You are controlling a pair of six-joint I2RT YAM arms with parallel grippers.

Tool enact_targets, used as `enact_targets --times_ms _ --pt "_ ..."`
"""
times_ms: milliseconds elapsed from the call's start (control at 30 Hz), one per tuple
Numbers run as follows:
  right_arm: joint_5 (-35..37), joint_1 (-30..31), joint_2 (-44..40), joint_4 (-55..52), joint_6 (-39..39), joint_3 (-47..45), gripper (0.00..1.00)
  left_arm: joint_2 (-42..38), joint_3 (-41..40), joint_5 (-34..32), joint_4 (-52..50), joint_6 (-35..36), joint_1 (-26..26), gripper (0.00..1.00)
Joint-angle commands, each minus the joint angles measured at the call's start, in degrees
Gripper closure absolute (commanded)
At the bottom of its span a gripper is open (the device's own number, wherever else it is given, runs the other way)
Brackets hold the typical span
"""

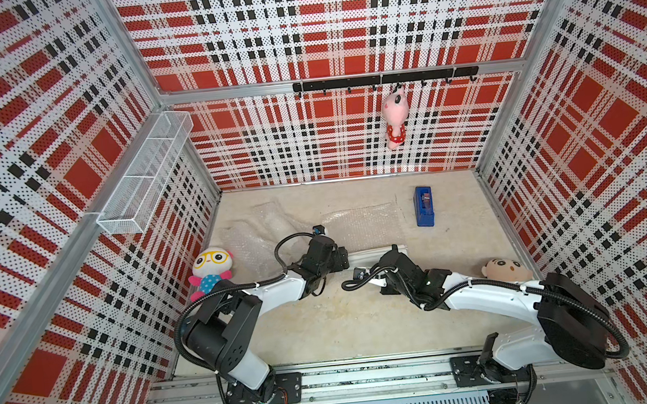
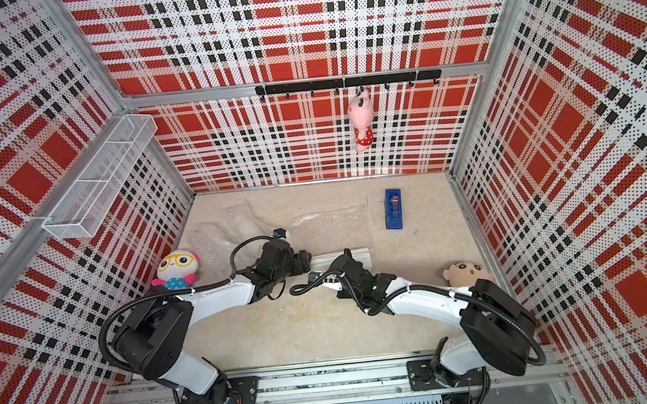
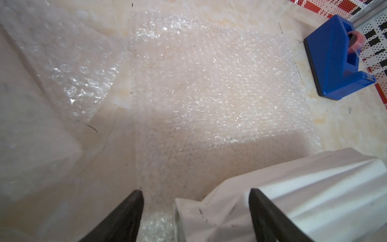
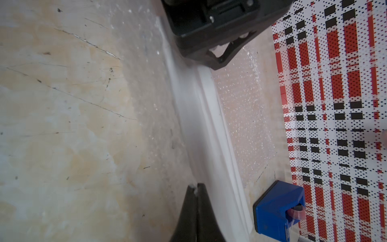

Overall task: Wrap vases in bubble wrap
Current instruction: Wrap the vase in bubble wrap.

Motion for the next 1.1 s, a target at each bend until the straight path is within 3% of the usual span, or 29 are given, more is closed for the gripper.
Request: enact_targets --times_ms 0,267,367,500,633,800,933,1067 --pt "1.2 -1.0 1.5 4.0 -3.2 2.1 1.0 0.9 1.6 -1.0 -1.3 1.3 -0.4 0.18" --pt "2.2 -2.4 4.5 7.2 -4.8 2.7 0.96 1.7 2.7 -1.7 -1.7 1.7 -0.4 0.17" --pt "2.1 -2.8 5.2 8.6 -5.2 2.4 0.85 1.8 3.1 -2.0 -1.9 1.8 -0.3 0.17" --pt "1.1 -3.5 5.8 10.0 -5.3 1.7 0.8 0.8 3.7 -3.0 -2.8 1.3 0.2 0.17" --pt "0.6 -4.6 6.6 10.8 -5.4 1.4 0.79 -3.2 3.5 -6.2 -5.0 -0.5 1.8 0.16" --pt "-0.7 -6.0 7.4 12.6 -5.6 1.1 0.75 -13.7 0.1 -14.1 -7.2 -1.7 2.3 0.16" --pt "-2.0 -6.7 8.1 13.5 -5.8 1.3 0.72 -22.7 -2.8 -20.8 -10.0 -1.7 -1.3 0.18" --pt "-2.9 -7.4 9.2 14.3 -6.0 1.8 0.71 -25.0 -3.8 -21.2 -12.2 -4.2 -8.2 0.19"
